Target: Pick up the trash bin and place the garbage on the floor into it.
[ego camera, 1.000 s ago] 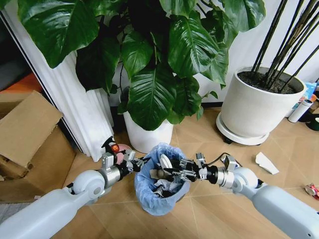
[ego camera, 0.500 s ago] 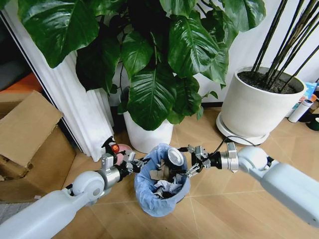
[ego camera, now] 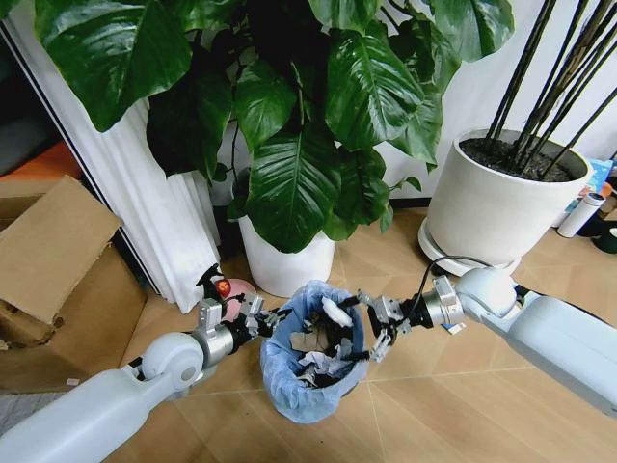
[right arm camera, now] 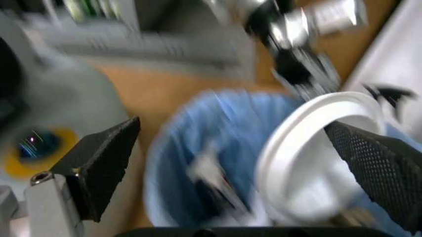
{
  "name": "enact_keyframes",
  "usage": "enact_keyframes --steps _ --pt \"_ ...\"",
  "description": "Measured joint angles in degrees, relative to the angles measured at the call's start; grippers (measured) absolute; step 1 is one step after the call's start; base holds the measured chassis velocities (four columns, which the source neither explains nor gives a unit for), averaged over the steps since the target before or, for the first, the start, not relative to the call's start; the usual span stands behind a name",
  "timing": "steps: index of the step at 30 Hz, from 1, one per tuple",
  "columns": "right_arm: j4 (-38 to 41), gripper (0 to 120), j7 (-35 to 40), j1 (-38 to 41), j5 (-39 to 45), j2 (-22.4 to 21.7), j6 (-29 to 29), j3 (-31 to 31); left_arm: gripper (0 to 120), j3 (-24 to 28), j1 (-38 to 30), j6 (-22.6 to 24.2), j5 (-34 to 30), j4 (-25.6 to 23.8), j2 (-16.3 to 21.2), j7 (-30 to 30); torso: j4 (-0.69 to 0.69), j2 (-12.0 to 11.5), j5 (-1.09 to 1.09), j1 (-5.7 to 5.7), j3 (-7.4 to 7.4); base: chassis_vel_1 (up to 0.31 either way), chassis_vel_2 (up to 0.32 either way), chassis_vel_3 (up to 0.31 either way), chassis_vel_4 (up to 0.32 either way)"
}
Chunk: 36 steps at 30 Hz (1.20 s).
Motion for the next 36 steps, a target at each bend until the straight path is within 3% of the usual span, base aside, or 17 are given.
enact_keyframes --steps 11,19,24,26,29,34,35,36 --pt "-0.5 100 4.2 0.6 -1.9 0.5 -1.9 0.2 0 -0.2 0.0 0.0 -0.1 -0.2 0.1 0.0 -0.01 0.0 -0.01 0.00 0.00 0.000 0.000 0.000 0.000" --pt "-1.5 100 -3.1 0.5 -4.8 1.0 -2.8 1.1 0 -0.4 -0.1 0.0 -0.2 -0.1 0.2 0.0 0.00 0.0 0.00 0.00 0.00 0.000 0.000 0.000 0.000" --pt "-1.9 100 0.2 -0.6 -1.3 0.9 -2.2 3.2 0 -0.9 0.1 0.0 -0.2 0.0 0.2 -0.1 0.01 0.0 -0.01 0.00 0.00 0.000 0.000 0.000 0.000" --pt "-2.3 100 4.9 -2.5 3.1 0.8 -2.3 6.8 0 -1.8 0.6 0.0 -0.2 0.2 0.2 -0.1 0.01 0.0 0.01 0.00 0.00 0.000 0.000 0.000 0.000" --pt "-2.3 100 17.8 -8.0 10.9 -0.6 -2.8 15.2 0 -3.9 1.7 -0.1 -0.3 0.2 0.6 -0.1 0.02 0.0 -0.01 0.00 0.00 0.000 0.000 0.000 0.000" --pt "-1.0 100 28.3 -16.9 14.4 -1.7 -4.3 24.5 0 -7.3 3.6 -0.1 -0.3 -0.3 0.8 -0.1 0.01 0.0 -0.01 0.00 0.00 0.000 0.000 0.000 0.000" --pt "-0.7 100 33.2 -21.5 14.7 -1.4 -4.6 28.4 0 -8.6 4.5 -0.1 -0.3 -0.4 0.9 -0.1 -0.02 0.0 -0.02 0.00 -0.01 0.000 0.000 0.000 0.000" --pt "-0.6 100 43.5 -28.5 14.7 -0.2 -4.4 33.3 0 -10.8 6.0 -0.1 -0.3 -0.7 1.3 0.0 -0.01 0.0 0.03 0.00 -0.01 0.000 0.000 0.000 0.000"
